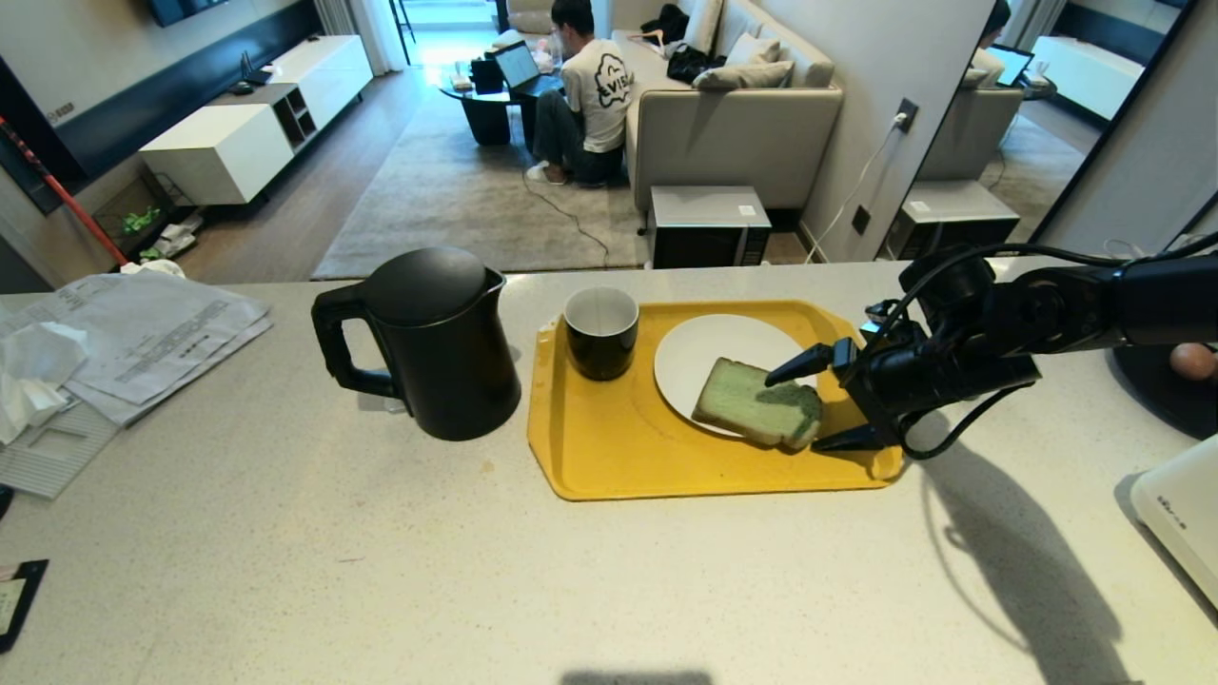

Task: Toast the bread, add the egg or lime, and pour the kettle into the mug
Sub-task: Pick up the bread slice

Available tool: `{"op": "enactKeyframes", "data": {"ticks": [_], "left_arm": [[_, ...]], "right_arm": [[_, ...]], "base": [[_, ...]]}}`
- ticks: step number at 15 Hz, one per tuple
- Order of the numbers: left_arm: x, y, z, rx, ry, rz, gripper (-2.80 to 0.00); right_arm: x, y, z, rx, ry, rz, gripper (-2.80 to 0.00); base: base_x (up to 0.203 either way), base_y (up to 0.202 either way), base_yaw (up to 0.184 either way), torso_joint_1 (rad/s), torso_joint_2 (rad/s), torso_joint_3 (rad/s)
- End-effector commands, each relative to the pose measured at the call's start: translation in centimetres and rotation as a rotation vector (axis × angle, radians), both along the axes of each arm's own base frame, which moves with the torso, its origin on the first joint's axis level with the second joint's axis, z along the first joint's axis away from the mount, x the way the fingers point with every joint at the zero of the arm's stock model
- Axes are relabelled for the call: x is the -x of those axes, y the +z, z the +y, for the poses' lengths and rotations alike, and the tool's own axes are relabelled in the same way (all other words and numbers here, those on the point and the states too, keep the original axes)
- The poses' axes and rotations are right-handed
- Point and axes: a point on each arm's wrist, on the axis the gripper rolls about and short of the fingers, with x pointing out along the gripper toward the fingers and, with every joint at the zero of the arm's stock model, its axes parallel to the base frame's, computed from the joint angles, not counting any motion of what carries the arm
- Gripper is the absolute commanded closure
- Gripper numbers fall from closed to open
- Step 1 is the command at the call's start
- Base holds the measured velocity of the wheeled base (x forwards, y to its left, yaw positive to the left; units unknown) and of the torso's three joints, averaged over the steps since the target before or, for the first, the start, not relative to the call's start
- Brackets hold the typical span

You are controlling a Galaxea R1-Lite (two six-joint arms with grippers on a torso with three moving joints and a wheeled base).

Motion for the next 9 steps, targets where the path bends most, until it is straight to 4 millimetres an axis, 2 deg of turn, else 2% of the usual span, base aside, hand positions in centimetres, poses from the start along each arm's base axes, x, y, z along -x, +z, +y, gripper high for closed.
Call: {"op": "enactKeyframes", "data": {"ticks": [1, 9], "left_arm": [[-0.01, 0.0, 0.0, 0.0, 0.001, 0.001, 0.0], [-0.01, 0.0, 0.0, 0.0, 0.001, 0.001, 0.0]], "right_arm": [[-0.23, -0.14, 0.03, -0.014, 0.005, 0.007, -2.8], [-0.41, -0.7, 0.2, -0.052, 0.032, 0.033, -2.8]], "base": [[0.0, 0.0, 0.0, 0.0, 0.0, 0.0], [0.0, 0.0, 0.0, 0.0, 0.0, 0.0]]}}
